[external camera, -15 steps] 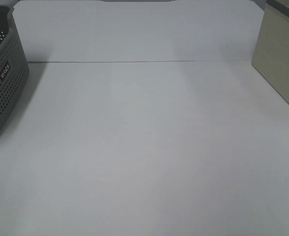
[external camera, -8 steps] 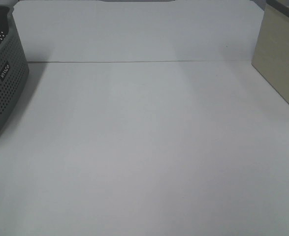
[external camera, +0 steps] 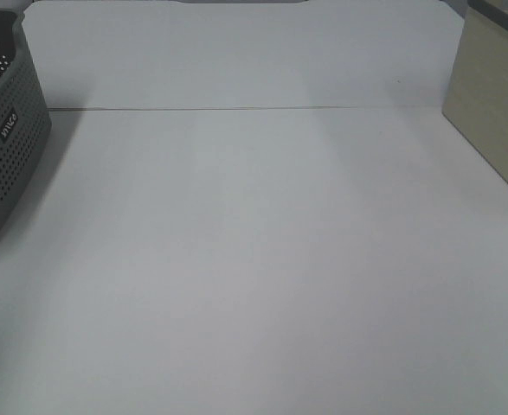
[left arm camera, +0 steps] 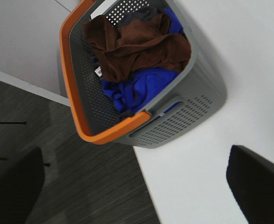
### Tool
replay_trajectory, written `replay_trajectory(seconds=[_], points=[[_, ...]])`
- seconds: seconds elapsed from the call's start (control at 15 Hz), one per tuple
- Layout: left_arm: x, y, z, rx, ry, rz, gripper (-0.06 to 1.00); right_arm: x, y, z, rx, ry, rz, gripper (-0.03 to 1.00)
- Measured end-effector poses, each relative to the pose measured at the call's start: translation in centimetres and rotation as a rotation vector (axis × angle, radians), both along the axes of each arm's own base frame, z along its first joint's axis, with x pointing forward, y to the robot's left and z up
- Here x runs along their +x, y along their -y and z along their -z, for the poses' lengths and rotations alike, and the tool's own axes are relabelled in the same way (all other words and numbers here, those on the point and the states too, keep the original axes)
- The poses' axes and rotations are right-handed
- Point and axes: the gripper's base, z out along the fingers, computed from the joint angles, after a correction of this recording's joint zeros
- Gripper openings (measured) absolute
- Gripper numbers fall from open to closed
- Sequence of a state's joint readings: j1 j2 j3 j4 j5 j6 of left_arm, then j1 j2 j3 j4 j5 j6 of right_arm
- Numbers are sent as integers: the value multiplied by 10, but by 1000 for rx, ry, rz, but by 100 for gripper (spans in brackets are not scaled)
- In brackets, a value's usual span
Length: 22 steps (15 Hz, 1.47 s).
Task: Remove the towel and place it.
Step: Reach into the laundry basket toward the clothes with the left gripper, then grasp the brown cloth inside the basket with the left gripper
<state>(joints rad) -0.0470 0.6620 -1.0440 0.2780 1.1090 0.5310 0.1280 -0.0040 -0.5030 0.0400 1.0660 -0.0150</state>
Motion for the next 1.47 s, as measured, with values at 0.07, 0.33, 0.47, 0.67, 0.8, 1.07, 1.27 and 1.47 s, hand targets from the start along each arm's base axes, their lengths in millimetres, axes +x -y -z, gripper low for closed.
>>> replay_trajectory(seconds=[0.07, 0.33, 0.47, 0.67, 0.8, 1.07, 1.27, 1.47], points=[[28, -2, -5, 105, -65, 25, 99, 0, 0, 0, 0, 0, 0, 76], [126, -7, -8, 274, -204, 50, 99, 0, 0, 0, 0, 0, 0, 76], [174, -19, -3, 295, -266, 33, 99, 0, 0, 0, 0, 0, 0, 76], [259, -69, 45, 281, -451, -20, 99, 0, 0, 0, 0, 0, 0, 76], [295, -88, 79, 278, -534, -13, 99, 0, 0, 0, 0, 0, 0, 76], [347, -99, 125, 292, -597, 46, 98, 0, 0, 0, 0, 0, 0, 76], [379, -100, 152, 270, -579, 105, 98, 0, 0, 0, 0, 0, 0, 76], [396, -98, 174, 251, -572, 183, 98, 0, 0, 0, 0, 0, 0, 76]])
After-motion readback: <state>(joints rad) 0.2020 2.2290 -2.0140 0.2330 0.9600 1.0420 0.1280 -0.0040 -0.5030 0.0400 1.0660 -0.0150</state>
